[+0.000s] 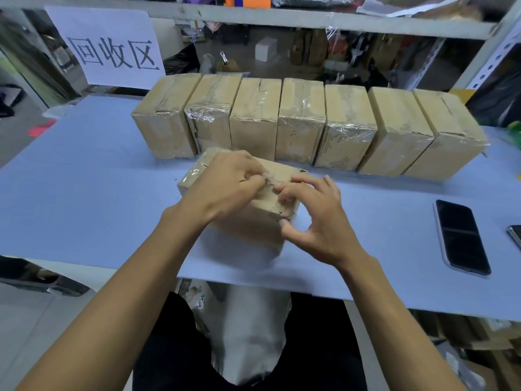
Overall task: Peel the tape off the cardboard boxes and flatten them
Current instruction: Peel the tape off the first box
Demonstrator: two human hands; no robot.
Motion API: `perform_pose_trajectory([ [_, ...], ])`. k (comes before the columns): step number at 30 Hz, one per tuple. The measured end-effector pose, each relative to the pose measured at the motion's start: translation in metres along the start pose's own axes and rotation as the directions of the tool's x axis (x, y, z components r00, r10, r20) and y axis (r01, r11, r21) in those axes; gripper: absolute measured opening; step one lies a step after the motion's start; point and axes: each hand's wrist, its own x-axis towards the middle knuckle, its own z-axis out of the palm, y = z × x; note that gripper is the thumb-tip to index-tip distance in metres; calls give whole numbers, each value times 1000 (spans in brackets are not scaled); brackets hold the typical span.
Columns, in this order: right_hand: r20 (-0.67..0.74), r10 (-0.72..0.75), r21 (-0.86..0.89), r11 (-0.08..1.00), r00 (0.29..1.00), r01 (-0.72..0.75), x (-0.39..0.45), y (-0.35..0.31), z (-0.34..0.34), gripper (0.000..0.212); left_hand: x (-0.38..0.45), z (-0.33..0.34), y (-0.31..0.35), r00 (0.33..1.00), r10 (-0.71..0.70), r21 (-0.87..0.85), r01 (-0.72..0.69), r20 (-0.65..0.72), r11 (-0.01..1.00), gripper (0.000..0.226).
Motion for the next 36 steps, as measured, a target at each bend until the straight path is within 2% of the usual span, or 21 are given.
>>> perform_pose_trajectory([
  [3, 11, 27, 12, 1000, 1000, -27, 4, 7, -4, 27, 3, -1, 1, 1000, 26, 36, -26, -1, 999, 37],
  [7, -8, 75, 8, 997, 997, -74, 10, 11, -5, 30, 8, 2, -4, 997, 69, 103, -66, -26, 992, 8],
  [10, 64, 199, 58, 977, 978, -203, 17, 5, -10, 24, 9, 0, -10, 998, 35, 29, -34, -56, 999, 22],
  [13, 122, 206, -2, 978, 971, -207, 31, -1, -12, 41, 13, 0, -19, 992, 127, 54, -126, -24, 991, 28],
  [15, 142, 178, -36, 984, 974, -174, 38, -2, -8, 54, 14, 5, -24, 982, 184, 122, -179, -31, 976, 19],
  [16, 142, 172, -46, 985, 975, -167, 40, -2, -4, 56, 13, 8, -25, 979, 187, 121, -177, -81, 977, 14],
  [18, 114, 179, -48, 983, 977, -175, 40, -2, 3, 54, 9, 9, -24, 970, 103, 2, -105, -218, 994, 7],
  [20, 79, 179, -31, 984, 981, -177, 36, -1, 6, 52, 7, 8, -26, 963, 3, -121, -37, -271, 992, 10],
  [26, 100, 161, -83, 985, 982, -153, 33, 4, 2, 51, 9, 10, -24, 951, -63, -91, 37, -304, 995, 17],
  [30, 126, 166, -108, 982, 978, -153, 38, 2, -1, 52, 6, 19, -23, 942, -13, 46, 30, -335, 998, 17],
  [33, 206, 160, -139, 981, 965, -133, 45, 5, -6, 66, 4, 26, -16, 936, -36, 222, 120, -349, 968, 46],
  [34, 253, 173, -146, 980, 952, -139, 47, 5, -6, 71, 3, 26, -14, 934, -46, 246, 141, -355, 959, 49],
  [36, 304, 201, -115, 978, 931, -174, 54, 4, -6, 73, 4, 26, -12, 936, -62, 247, 155, -345, 957, 43],
])
